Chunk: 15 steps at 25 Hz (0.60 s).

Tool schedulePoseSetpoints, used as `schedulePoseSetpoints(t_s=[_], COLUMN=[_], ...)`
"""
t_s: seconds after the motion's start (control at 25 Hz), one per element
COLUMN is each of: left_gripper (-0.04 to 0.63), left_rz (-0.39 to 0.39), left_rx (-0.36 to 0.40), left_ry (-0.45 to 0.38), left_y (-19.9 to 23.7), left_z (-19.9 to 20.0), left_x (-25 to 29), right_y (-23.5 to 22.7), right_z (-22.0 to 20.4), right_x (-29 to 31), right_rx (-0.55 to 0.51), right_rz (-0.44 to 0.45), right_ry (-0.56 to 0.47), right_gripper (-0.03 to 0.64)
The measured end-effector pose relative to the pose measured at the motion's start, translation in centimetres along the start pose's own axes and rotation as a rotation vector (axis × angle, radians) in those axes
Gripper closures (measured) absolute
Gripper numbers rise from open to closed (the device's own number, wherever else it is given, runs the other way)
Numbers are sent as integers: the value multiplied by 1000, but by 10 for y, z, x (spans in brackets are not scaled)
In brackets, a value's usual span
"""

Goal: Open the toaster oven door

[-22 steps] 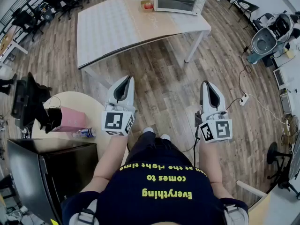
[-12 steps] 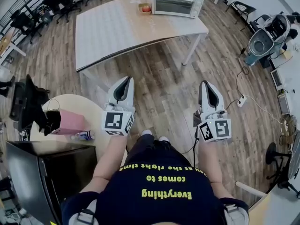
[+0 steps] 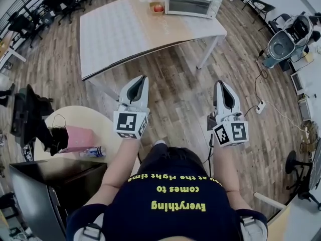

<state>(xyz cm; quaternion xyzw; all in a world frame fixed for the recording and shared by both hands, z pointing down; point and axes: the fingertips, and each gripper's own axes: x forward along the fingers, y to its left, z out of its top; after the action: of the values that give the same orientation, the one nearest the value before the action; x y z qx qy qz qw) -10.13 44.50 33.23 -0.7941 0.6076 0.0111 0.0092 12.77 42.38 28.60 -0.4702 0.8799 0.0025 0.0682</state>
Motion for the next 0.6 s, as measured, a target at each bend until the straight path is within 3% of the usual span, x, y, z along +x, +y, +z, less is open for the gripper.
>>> schedulePoseSetpoints(t_s=[0.32,0.6], left_gripper=[589,589], left_rz=[15,86], left_rx=[-10,3], left_ry=[12,39], left_y=[27,40], left_z=[-11,-25], left_x=[47,122], right_y=[-19,-72], right_z=[-20,-30], right_x=[54,126], right_rx=[17,70], right_rz=[16,114], right_ry=[24,-9], right_gripper=[604,604])
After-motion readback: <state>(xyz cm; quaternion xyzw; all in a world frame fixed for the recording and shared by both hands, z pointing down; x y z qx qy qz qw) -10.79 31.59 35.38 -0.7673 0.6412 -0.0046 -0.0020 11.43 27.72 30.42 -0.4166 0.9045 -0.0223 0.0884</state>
